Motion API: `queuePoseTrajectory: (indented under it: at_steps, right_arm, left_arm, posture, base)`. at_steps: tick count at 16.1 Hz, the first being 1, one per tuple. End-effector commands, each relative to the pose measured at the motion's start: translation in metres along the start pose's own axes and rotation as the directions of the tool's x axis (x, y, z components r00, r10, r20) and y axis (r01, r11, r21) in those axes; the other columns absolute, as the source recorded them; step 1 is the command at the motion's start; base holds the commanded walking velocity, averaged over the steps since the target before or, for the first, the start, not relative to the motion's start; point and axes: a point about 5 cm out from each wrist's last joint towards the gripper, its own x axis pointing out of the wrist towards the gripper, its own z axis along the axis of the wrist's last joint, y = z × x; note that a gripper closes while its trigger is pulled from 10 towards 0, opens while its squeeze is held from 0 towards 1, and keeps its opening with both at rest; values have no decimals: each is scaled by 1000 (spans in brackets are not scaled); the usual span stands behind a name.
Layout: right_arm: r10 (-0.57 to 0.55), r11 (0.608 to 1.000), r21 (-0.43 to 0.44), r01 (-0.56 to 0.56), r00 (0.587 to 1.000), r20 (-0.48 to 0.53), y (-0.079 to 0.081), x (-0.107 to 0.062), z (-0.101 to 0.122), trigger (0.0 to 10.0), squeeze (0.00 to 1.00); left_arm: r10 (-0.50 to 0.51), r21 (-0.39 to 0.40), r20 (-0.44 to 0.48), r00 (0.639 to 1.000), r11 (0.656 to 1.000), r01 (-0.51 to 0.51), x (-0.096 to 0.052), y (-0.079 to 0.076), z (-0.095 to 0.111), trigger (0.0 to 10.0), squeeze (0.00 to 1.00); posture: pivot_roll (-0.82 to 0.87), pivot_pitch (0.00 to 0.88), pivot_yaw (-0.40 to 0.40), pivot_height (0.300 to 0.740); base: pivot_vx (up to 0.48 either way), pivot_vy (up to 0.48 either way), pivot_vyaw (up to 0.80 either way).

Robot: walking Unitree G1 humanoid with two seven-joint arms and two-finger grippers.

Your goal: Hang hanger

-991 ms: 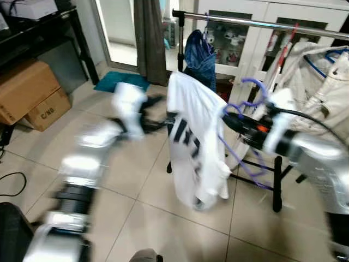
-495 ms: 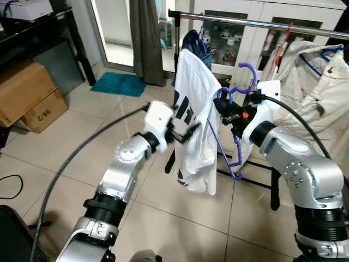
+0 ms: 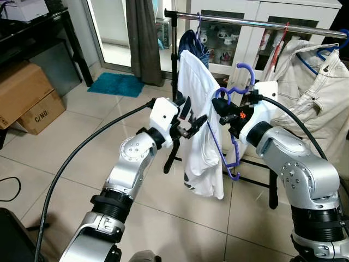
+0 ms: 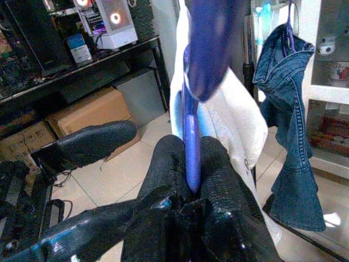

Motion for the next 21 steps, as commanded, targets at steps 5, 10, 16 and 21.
queuePoseTrajectory:
  at_steps: [5,10,16,21]
  right_arm:
    - [82,997,3,-82,996,32,15,-2,6,10000,0]
    - [95,995,11,-96,995,39,16,-3,8,10000,0]
    - [94,995,14,-94,995,29,15,-2,6,10000,0]
    - [76,997,7,-77,997,17,12,-2,5,10000,0]
  left_arm:
    - [-40,51,-26,999,998,41,11,2,1,0,0]
    - [-44,51,-20,999,998,45,16,4,2,0,0]
    - [-44,51,-5,999,998,44,15,2,1,0,0]
    - [-17,55,-3,1000,998,18,10,3,-1,0,0]
  posture:
    - [79,0,50,740]
    - [76,0,49,740]
    - [79,0,49,740]
    - [79,4,49,740]
  base:
    - [0,0,0]
    - [0,0,0]
    - [0,0,0]
    - [0,0,0]
